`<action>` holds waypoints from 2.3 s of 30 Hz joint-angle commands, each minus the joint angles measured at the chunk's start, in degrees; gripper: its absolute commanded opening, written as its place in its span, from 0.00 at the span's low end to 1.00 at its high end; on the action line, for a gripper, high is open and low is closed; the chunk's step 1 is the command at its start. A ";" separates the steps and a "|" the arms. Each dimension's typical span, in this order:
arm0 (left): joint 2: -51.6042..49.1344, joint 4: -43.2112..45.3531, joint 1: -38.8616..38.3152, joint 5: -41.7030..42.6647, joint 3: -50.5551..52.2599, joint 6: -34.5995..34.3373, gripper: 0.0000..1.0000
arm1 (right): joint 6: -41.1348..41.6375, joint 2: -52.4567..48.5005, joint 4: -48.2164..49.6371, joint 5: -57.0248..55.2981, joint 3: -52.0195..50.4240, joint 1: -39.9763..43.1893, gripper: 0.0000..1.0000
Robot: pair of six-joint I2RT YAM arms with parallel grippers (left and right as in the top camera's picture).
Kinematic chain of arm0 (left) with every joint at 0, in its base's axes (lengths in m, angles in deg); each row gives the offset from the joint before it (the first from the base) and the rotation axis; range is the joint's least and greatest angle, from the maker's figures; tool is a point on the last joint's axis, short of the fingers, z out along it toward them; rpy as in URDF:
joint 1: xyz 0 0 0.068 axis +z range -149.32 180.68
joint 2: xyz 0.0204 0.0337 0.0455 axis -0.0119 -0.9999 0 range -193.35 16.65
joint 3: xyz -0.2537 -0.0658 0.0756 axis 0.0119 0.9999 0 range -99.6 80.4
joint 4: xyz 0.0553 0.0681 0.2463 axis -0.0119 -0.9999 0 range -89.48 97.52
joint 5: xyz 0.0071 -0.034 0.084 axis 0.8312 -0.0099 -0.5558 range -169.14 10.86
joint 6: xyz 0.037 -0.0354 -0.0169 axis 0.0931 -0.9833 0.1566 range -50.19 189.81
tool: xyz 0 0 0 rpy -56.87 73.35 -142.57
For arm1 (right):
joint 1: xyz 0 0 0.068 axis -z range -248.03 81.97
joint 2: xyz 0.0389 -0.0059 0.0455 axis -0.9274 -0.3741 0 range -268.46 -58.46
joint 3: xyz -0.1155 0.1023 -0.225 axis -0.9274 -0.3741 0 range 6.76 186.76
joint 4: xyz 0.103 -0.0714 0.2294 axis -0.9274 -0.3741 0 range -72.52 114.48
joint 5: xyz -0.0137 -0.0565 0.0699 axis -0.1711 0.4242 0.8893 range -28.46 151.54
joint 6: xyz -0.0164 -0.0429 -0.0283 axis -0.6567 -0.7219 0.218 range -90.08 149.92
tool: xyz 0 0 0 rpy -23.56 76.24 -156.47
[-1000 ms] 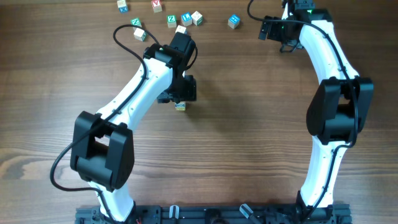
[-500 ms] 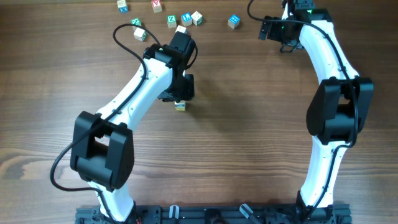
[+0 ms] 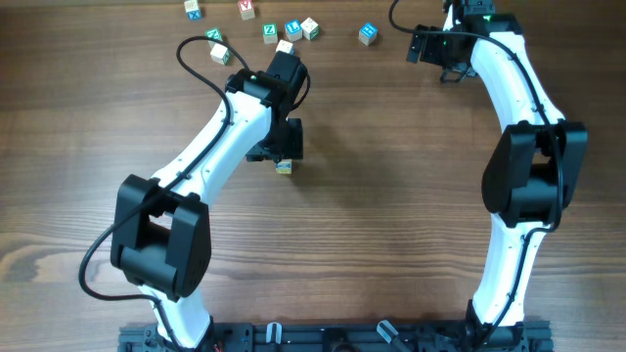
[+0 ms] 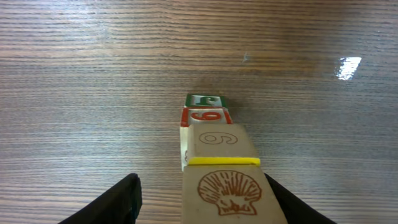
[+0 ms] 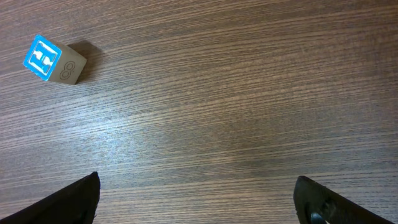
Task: Form a tower
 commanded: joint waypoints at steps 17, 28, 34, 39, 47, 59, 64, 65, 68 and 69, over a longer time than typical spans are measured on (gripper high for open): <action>-0.22 0.44 0.00 -1.36 -1.99 0.28 0.81 | 0.28 1.29 0.13 0.09 0.37 -0.13 1.00; 1.68 0.39 9.18 -1.40 -16.22 0.31 1.00 | 0.28 1.29 0.13 0.09 0.37 -0.13 1.00; 1.68 -2.12 13.29 -1.38 -16.22 0.28 1.00 | 0.26 1.29 0.13 0.09 0.37 -0.13 1.00; 1.68 -2.12 13.38 -1.38 -16.22 0.31 1.00 | 0.26 1.29 0.15 0.09 0.37 -0.13 1.00; 1.68 -2.12 13.38 -1.38 -16.22 0.28 1.00 | 0.24 1.29 0.13 0.09 0.37 -0.13 1.00; 22.27 -2.84 15.15 -10.49 -16.22 8.61 1.00 | 0.26 1.29 0.13 0.09 0.37 -0.13 1.00; 37.77 -6.12 22.56 -10.60 -14.80 9.77 1.00 | 0.28 1.29 0.13 0.09 0.37 -0.13 1.00; 40.70 -7.50 24.33 -10.60 -13.81 9.77 1.00 | 0.26 1.29 0.15 0.09 0.37 -0.13 1.00; 51.45 -10.62 31.45 -10.12 -5.99 9.09 1.00 | 0.24 1.29 0.15 0.09 0.37 -0.13 1.00; 54.16 -10.78 32.48 -10.16 -2.47 9.11 1.00 | 0.24 1.29 0.15 0.09 0.37 -0.13 1.00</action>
